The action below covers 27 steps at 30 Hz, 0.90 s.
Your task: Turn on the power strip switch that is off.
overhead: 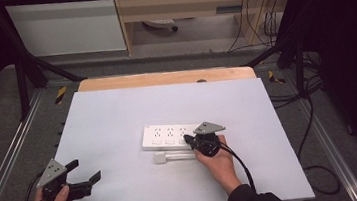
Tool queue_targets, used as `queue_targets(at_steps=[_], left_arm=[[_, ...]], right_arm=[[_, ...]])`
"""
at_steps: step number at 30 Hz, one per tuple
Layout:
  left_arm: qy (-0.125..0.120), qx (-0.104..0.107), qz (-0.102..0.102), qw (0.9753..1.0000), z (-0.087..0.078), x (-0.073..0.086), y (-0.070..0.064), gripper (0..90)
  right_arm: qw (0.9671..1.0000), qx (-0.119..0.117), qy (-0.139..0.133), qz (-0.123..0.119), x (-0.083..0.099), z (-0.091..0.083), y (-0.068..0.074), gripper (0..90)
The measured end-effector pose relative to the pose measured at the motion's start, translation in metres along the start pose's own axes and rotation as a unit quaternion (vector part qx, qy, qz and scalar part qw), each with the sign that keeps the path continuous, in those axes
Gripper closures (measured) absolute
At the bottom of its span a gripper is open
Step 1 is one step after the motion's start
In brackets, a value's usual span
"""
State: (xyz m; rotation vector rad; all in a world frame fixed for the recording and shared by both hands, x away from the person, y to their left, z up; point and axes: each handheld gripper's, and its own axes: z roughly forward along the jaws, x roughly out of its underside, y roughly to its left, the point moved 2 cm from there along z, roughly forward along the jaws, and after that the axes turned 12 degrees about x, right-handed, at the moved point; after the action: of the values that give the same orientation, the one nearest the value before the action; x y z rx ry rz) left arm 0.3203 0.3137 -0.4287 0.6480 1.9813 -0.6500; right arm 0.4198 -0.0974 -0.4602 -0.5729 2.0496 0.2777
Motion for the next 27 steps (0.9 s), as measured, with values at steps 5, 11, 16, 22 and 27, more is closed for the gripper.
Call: queue_targets(at_steps=[5,11,16,22,27], left_arm=[[0.0,0.0,0.0,1.0,0.0,0.0,-0.0001,5.7],[0.0,0.0,0.001,1.0,0.0001,0.0001,0.0,5.7],[0.0,0.0,0.001,1.0,0.0002,0.0001,-0.0003,5.7],[0.001,0.0,0.001,1.0,0.0002,0.0002,-0.0003,5.7],[0.001,0.0,0.001,1.0,0.0001,0.0002,-0.0002,5.7]], right_arm=[[1.0,-0.001,-0.007,0.001,-0.0017,-0.0017,-0.0007,90.0],[0.9999,-0.002,-0.015,0.008,-0.0041,-0.0045,-0.0022,89.2],[0.9998,-0.003,-0.018,0.012,-0.006,-0.006,-0.0018,88.1],[0.9997,-0.005,-0.02,0.014,-0.0072,-0.0075,-0.0016,85.9],[0.9996,-0.005,-0.023,0.017,-0.009,-0.0092,-0.0011,83.7]])
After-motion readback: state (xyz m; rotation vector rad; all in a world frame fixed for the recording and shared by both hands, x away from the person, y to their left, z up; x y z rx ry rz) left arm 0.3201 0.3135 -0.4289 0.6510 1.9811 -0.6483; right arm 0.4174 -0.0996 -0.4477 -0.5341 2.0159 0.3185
